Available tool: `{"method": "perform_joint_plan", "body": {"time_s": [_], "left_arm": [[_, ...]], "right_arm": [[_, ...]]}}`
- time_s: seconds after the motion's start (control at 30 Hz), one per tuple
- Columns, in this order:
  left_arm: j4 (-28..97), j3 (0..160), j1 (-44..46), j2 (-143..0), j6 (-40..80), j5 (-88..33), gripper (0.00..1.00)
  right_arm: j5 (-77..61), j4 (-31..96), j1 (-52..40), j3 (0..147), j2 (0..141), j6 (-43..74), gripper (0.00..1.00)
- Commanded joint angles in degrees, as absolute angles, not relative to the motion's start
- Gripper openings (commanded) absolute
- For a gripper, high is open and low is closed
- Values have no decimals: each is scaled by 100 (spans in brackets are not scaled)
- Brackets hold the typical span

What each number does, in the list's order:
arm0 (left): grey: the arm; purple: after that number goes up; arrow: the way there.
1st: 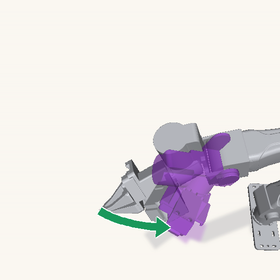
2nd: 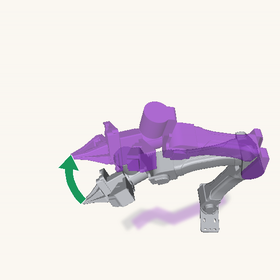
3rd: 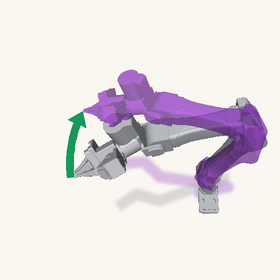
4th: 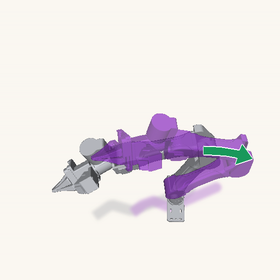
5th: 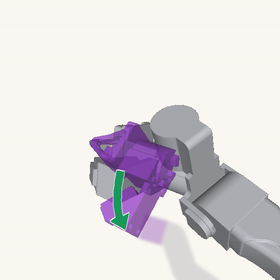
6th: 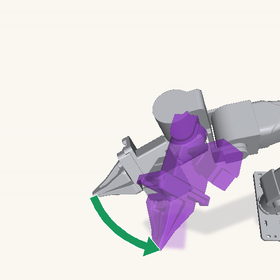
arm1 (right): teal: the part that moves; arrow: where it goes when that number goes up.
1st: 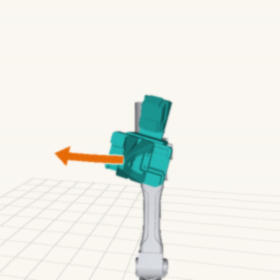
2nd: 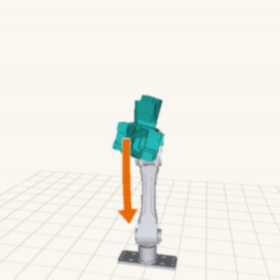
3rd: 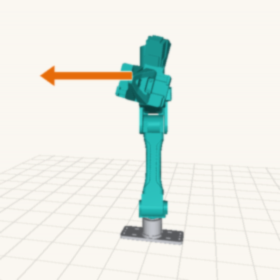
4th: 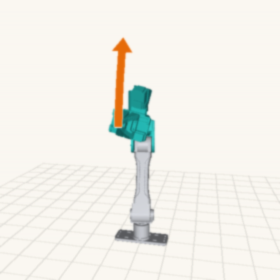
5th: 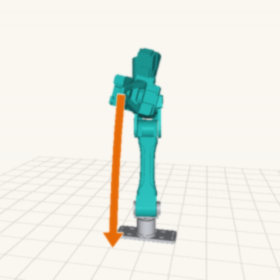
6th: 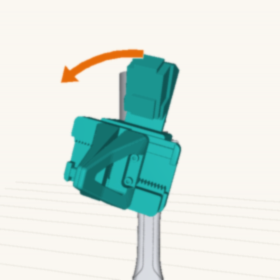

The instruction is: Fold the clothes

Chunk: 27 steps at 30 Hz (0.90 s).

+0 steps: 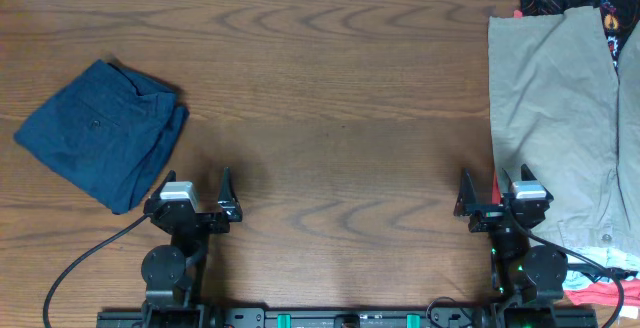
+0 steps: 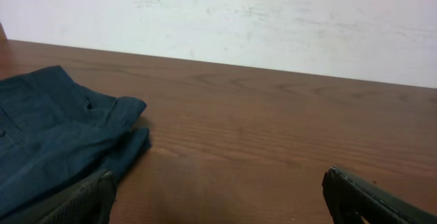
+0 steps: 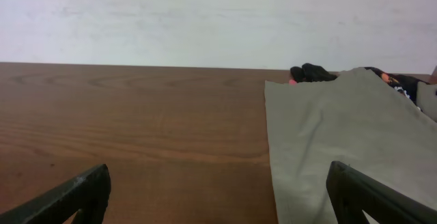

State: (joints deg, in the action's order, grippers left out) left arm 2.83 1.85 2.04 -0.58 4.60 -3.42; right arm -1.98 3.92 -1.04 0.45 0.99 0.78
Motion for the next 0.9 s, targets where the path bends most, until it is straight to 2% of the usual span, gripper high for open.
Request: {"method": "perform_joint_plan", "body": {"time_s": [0.0,0.87], "left_arm": [[360,23,233,-23,410,-294,98],[563,145,233,-294,495,-294,98]], "right_arm": [[-148,397,-137,32,64,-8,99],[-104,320,-134,123,163,489,99]]}}
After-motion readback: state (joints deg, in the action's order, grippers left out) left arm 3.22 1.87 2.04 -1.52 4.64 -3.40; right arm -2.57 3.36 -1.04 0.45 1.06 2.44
